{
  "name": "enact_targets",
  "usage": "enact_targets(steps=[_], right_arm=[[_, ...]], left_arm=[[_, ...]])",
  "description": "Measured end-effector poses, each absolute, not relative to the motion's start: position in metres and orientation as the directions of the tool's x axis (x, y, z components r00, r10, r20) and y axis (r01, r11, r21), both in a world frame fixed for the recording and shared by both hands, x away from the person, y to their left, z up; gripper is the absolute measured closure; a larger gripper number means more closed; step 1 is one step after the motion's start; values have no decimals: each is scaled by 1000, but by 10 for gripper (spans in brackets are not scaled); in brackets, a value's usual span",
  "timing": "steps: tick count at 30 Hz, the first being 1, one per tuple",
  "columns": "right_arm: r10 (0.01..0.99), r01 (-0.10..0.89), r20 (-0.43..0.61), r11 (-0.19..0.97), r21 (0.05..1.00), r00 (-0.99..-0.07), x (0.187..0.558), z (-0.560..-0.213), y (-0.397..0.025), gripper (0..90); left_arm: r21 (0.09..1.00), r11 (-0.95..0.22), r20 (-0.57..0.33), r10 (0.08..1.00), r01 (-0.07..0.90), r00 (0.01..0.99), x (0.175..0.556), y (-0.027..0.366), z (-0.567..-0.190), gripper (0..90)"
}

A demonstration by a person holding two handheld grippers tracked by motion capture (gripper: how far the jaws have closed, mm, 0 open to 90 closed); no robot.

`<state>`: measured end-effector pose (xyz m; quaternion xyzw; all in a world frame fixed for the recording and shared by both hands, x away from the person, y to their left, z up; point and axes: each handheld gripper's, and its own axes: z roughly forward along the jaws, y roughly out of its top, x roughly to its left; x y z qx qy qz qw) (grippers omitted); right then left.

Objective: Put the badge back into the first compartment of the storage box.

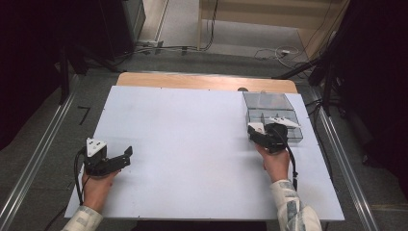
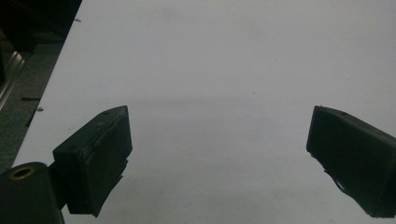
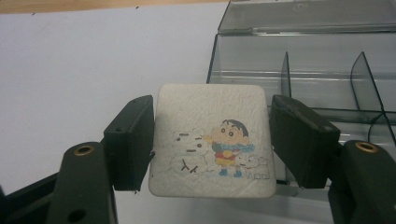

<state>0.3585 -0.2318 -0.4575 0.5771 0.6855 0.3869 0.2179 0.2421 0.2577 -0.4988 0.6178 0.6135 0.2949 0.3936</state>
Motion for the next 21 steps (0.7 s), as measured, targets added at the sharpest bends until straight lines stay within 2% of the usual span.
enact_targets(steps=[21], right_arm=[[970,637,125,39,770,-210,384,-456,-229,311]], left_arm=[[849,63,-120,990,525,74,242,258,-499,70]])
